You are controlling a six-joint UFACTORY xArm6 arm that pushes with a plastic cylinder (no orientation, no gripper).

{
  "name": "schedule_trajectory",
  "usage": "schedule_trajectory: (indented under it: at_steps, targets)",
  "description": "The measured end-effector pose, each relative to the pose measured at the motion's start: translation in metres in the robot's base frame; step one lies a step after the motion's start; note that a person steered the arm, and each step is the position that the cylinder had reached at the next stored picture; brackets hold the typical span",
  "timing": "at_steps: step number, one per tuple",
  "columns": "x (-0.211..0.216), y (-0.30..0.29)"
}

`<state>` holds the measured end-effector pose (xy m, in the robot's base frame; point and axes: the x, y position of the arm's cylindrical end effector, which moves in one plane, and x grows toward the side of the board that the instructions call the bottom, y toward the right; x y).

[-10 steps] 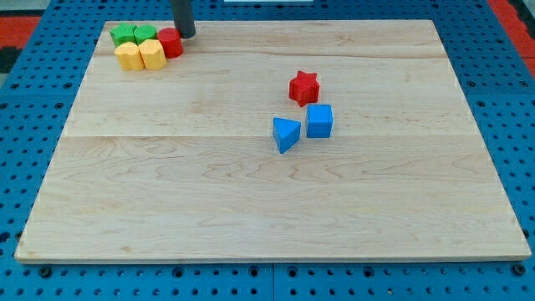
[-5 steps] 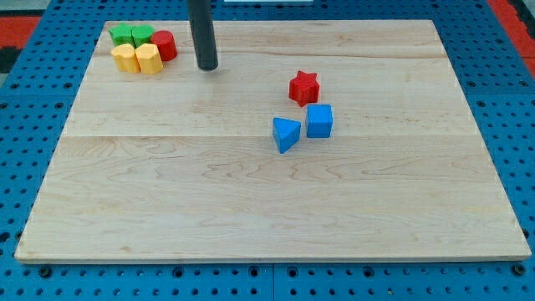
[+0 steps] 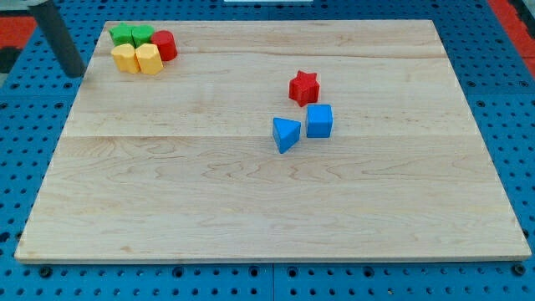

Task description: Separate yellow heart and yellow hexagon

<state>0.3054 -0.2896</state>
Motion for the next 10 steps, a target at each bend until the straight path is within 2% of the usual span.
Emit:
schedule_trajectory:
  at_steps: [1, 4, 8, 10]
  targets:
    - [-0.037, 0.006]
    - [-0.032, 0.113]
    - [-0.022, 0.170]
    - [-0.052, 0.180]
